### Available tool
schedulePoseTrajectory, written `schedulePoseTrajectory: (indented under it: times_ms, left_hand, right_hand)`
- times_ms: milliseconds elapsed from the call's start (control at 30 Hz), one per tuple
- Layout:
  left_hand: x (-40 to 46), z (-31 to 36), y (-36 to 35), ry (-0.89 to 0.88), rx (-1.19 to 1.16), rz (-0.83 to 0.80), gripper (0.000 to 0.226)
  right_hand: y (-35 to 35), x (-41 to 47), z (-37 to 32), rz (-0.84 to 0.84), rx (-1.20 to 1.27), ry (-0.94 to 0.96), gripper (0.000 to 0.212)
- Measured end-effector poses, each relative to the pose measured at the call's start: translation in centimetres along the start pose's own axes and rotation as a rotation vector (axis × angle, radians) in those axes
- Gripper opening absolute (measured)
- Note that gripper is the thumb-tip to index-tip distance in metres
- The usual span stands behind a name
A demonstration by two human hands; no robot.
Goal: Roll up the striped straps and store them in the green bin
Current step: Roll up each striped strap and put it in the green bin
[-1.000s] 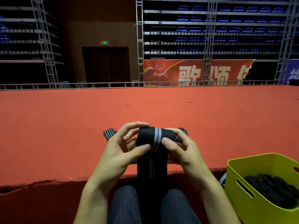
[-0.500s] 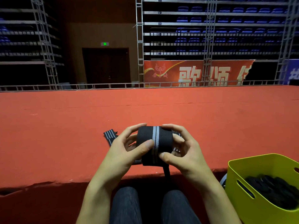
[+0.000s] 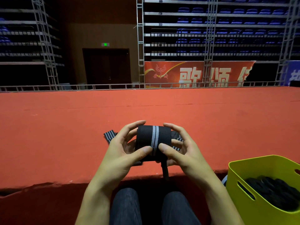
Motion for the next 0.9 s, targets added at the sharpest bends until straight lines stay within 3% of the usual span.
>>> schedulePoseTrajectory:
  times_ms: [167,333,533,667,767,900]
  left_hand:
    - [0.3,-0.1,0.1,0.001,-0.005,-0.063,0.066]
    - [0.7,-0.2,-0.1,0.043,0.043,0.048,0.044]
    - [1.4,-0.5,-0.3,0.067,0.133,-0.015,0.053]
    - [1.6,-1.3,-0.7,0.09,0.101,-0.082,0.066]
    - [2.0,-2.2,-1.1,0.11,0.066,-0.073,0.075]
    - [2.8,-4.0,-1.7,0.107,-0.001,-0.014,0.069]
  right_hand:
    - [0.0,-0.1,-0.6,0.014,0.007,0.053,0.054]
    - [0.1,-0.2,-0.4,-0.027,-0.041,0.071,0.059]
    - [0.9,-0.3,-0.4,-0.027,-0.095,0.095,0.063]
    - [1.9,-0.4,-0.6,-0.114,-0.14,0.082,0.064]
    - [2.6,-0.2,-1.0,-0.16,-0.175,0.065,0.061]
    - [3.5,0.4,-0.3,-0.145,-0.208,0.088,0.061]
Point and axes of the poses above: each hand's wrist, its own x-axis towards the middle knuckle, its own y-axis out of the back of the hand, z = x × y, the point moved 3 cm from there along x, towards the middle knuckle, and after that the axes turned 1 degree about z, right-handed, at the moved point
